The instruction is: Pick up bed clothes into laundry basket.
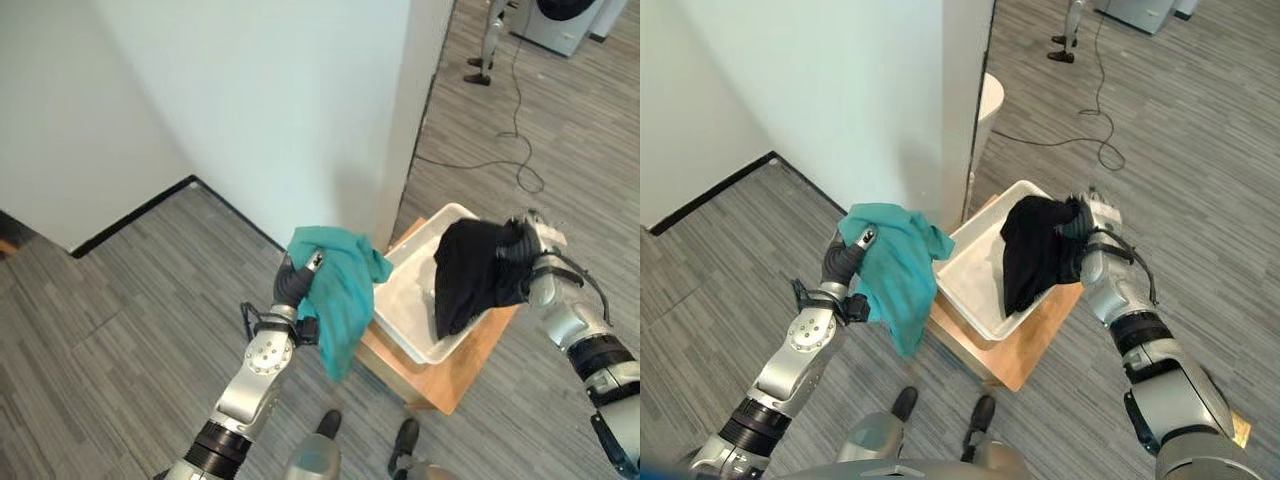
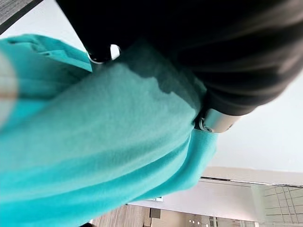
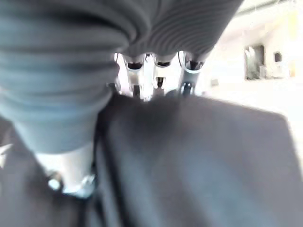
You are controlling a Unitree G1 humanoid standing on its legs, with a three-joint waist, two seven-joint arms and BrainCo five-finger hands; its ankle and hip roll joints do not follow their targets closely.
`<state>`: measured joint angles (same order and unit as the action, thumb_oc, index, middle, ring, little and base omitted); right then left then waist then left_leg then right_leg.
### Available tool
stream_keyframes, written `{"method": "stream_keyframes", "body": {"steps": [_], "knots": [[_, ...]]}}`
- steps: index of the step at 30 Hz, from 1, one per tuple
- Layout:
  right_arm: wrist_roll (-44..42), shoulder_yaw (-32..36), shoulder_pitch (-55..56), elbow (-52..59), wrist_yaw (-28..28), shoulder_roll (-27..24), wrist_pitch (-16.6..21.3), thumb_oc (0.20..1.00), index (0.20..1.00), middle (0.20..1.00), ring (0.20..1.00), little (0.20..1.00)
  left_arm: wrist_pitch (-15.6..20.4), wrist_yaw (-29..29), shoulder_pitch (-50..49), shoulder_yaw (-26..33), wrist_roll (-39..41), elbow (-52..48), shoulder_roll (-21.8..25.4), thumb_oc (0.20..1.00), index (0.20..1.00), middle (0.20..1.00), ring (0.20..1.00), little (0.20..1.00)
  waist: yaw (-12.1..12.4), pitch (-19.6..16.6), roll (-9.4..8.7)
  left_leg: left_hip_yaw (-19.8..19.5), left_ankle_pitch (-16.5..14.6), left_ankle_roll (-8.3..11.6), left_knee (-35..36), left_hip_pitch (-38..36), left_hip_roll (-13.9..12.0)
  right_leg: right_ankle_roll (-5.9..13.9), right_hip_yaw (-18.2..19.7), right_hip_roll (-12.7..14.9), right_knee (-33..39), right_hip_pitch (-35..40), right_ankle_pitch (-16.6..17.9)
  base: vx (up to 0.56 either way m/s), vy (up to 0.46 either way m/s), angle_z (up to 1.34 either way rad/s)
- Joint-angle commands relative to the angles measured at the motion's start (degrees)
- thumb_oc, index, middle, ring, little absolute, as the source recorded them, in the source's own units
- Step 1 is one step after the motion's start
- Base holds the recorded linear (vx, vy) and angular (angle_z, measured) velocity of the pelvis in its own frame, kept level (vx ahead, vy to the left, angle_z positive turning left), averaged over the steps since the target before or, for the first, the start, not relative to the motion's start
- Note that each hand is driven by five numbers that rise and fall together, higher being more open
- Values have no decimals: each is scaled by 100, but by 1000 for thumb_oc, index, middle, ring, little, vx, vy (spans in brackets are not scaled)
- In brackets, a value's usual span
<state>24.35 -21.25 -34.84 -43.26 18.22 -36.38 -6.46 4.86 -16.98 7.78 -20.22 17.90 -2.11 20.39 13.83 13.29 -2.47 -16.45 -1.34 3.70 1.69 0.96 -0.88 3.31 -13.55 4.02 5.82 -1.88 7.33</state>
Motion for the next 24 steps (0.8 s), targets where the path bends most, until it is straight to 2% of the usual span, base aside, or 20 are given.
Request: {"method": "stream_keyframes", "body": {"steps": [1,4,10,11,12,13,14,17,18,19,21,24], "knots": [[-383,71,-764,495,102,-505,41,1000,1000,1000,1000,1000,376,255,557,-216,105,-405,17,200,200,200,200,200,-156,-233,135,114,148,327,331,86,-245,466,-31,215,-82,405,-789,35,31,-3],[-789,236,-844,-231,302,-714,162,1000,1000,1000,1000,1000,397,288,800,-386,-118,-346,74,200,200,200,200,200,-212,-321,201,106,127,319,331,39,-220,468,-53,252,-82,478,-815,62,26,0],[-1122,665,-757,409,462,-1360,368,1000,1000,1000,1000,1000,508,205,1056,-191,-190,-651,179,200,200,200,200,200,-391,-408,272,188,70,316,331,-61,-220,488,18,265,-82,539,-848,40,13,0],[-1201,909,-573,590,597,-1504,402,1000,1000,1000,1000,1000,558,203,1193,-200,-146,-777,166,200,200,200,200,200,-486,-435,295,225,39,303,331,-103,-218,489,67,268,-82,545,-854,31,4,-11],[-1199,937,-540,612,596,-1509,397,1000,1000,1000,1000,1000,557,204,1195,-211,-144,-778,167,200,200,200,200,200,-473,-434,293,226,37,303,331,-107,-219,489,68,267,-82,549,-855,57,10,-22],[-1248,1256,-182,601,708,-1610,390,1000,1000,1000,1000,1000,611,261,1337,-214,-118,-1013,184,200,200,200,200,200,-614,-449,336,280,-2,286,331,-146,-225,500,125,273,-82,551,-855,41,13,-28],[-1333,1522,122,574,759,-1582,391,1000,1000,1000,1000,1000,620,258,1398,-226,-123,-1112,191,200,200,200,200,200,-638,-455,348,319,-26,275,331,-175,-231,503,161,274,-82,561,-863,59,24,-16],[-1711,2036,1455,-216,651,-963,392,1000,1000,1000,1000,1000,656,-5,2007,-142,-517,-1240,167,200,200,200,200,200,-872,-458,468,437,-88,228,331,-242,-237,515,301,301,-82,539,-859,40,26,-26],[-1747,1978,1683,-478,579,-731,408,1000,1000,1000,1000,1000,642,-84,2198,-143,-676,-1193,171,200,200,200,200,200,-919,-445,497,469,-103,219,331,-259,-239,518,325,308,-82,539,-857,-29,19,-16],[-1750,1981,1680,-498,586,-719,427,1000,1000,1000,1000,1000,648,-96,2211,-161,-689,-1178,174,200,200,200,200,200,-912,-427,484,468,-39,216,331,-239,-226,518,327,321,-82,517,-792,-19,21,-25],[-1853,1711,2147,-1181,264,-24,420,1000,1000,1000,1000,1000,577,-171,2695,-162,-909,-995,210,200,200,200,200,200,-1038,-410,569,543,-94,214,331,-282,-242,517,367,308,-82,538,-851,32,8,-27],[-1852,1508,2494,-1756,-25,506,390,1000,1000,1000,1000,1000,567,-145,3104,-193,-835,-817,233,200,200,200,200,200,-1168,-385,594,610,-1,225,331,-241,-231,529,386,326,-82,489,-772,16,-1,-10]]}}
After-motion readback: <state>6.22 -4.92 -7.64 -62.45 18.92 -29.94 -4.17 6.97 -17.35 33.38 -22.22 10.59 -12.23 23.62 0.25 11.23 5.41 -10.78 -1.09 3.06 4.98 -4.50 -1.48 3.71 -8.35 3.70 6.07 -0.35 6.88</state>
